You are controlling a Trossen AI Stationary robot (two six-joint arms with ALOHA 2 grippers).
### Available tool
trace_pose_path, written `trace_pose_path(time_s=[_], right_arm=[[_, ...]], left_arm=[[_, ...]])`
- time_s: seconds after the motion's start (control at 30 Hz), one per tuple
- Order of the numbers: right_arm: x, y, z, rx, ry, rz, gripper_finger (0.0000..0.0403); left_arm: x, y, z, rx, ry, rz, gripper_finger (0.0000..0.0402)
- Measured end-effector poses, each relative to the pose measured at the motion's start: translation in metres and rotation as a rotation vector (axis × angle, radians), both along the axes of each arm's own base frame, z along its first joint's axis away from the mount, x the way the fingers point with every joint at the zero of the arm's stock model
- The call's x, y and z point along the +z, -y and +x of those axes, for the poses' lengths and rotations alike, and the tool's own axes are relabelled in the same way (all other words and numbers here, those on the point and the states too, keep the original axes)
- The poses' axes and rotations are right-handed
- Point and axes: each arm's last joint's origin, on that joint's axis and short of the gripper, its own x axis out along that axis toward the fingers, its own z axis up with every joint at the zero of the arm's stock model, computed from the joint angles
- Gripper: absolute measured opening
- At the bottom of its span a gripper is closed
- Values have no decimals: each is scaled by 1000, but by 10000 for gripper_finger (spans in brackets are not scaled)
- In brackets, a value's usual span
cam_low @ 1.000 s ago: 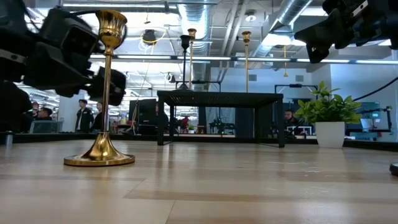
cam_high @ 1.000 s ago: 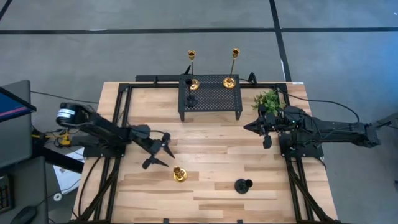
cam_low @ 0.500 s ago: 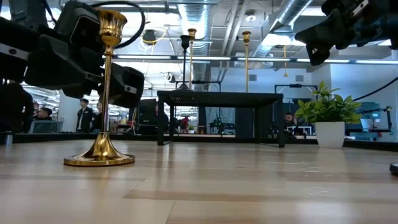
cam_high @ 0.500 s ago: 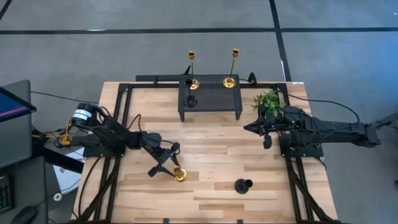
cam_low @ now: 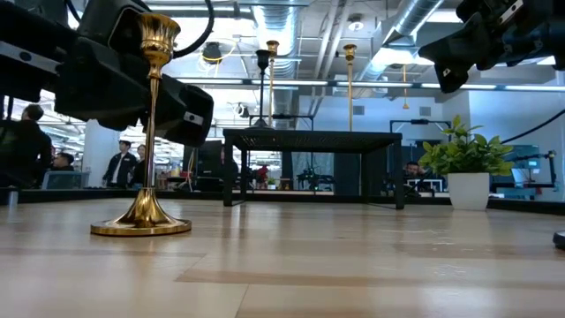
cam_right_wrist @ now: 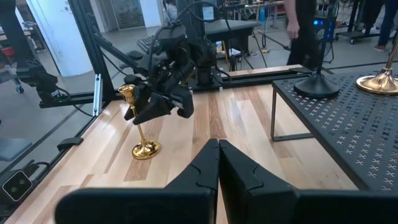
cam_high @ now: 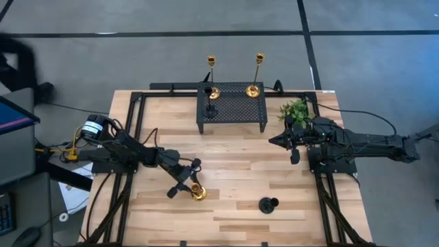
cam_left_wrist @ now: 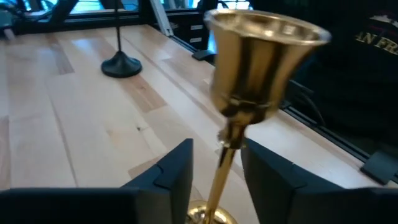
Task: Pick & Place candle stick holders
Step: Put the gold candle holder on the shelf
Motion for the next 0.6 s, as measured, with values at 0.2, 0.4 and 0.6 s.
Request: trace_pose_path(time_s=[0.2,0.4,0.6], right_arm=[[0,0,0,0,-4,0,0],[0,0,0,0,-4,1,0],[-2,0,0,0,-16,2,0]], left_arm=[[0,0,0,19,-22,-23,80],[-1,0,0,20,-25,-22,42],[0,-1,0,22,-18,-22,22]])
